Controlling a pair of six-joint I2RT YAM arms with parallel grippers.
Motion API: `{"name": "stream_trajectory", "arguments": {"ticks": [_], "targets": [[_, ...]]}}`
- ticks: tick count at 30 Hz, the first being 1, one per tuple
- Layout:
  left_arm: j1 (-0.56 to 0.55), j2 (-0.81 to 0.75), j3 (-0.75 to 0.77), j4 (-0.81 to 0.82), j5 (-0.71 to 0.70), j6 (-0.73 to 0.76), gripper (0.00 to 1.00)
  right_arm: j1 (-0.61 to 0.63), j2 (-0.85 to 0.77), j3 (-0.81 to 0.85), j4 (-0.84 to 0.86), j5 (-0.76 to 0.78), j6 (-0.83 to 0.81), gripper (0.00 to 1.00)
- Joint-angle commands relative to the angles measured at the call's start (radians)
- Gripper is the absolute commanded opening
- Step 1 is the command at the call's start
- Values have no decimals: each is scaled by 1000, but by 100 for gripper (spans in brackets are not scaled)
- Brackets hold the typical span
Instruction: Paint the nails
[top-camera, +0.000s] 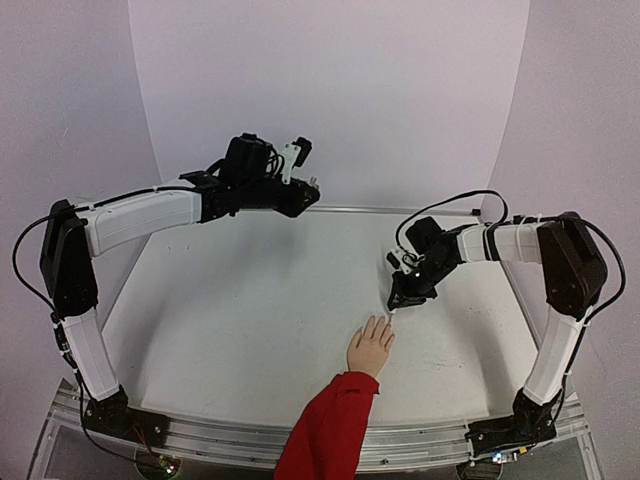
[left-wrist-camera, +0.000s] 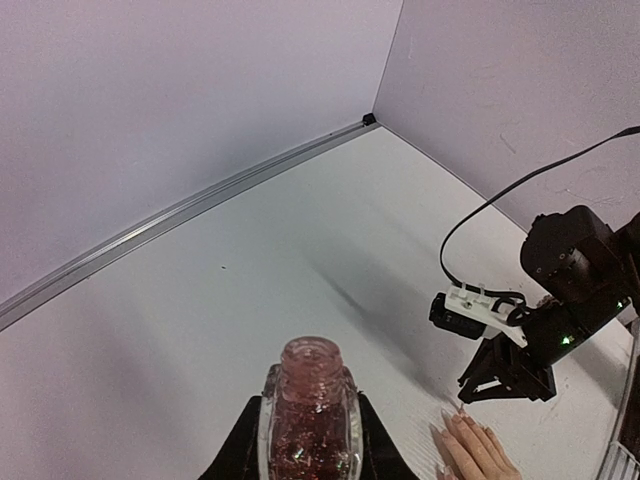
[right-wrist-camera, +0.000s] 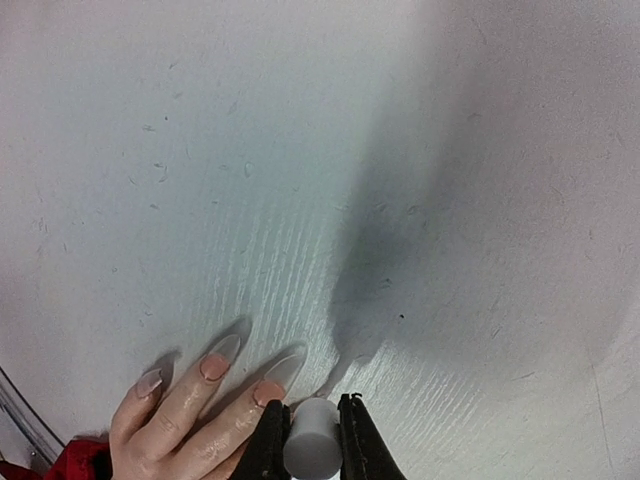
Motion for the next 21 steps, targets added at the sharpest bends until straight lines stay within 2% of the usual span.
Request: {"name": "stream_trajectory", "arguments": {"ticks": [1, 9, 21], "targets": [[6, -2, 47, 69, -7, 8, 0, -2, 4, 35, -51, 19, -5, 0], [8, 3, 57, 72, -9, 12, 0, -2, -24, 32, -39, 29, -20, 0], [8, -12, 38, 75, 0, -6, 0, -2, -89, -34, -3, -47, -25, 0]]}}
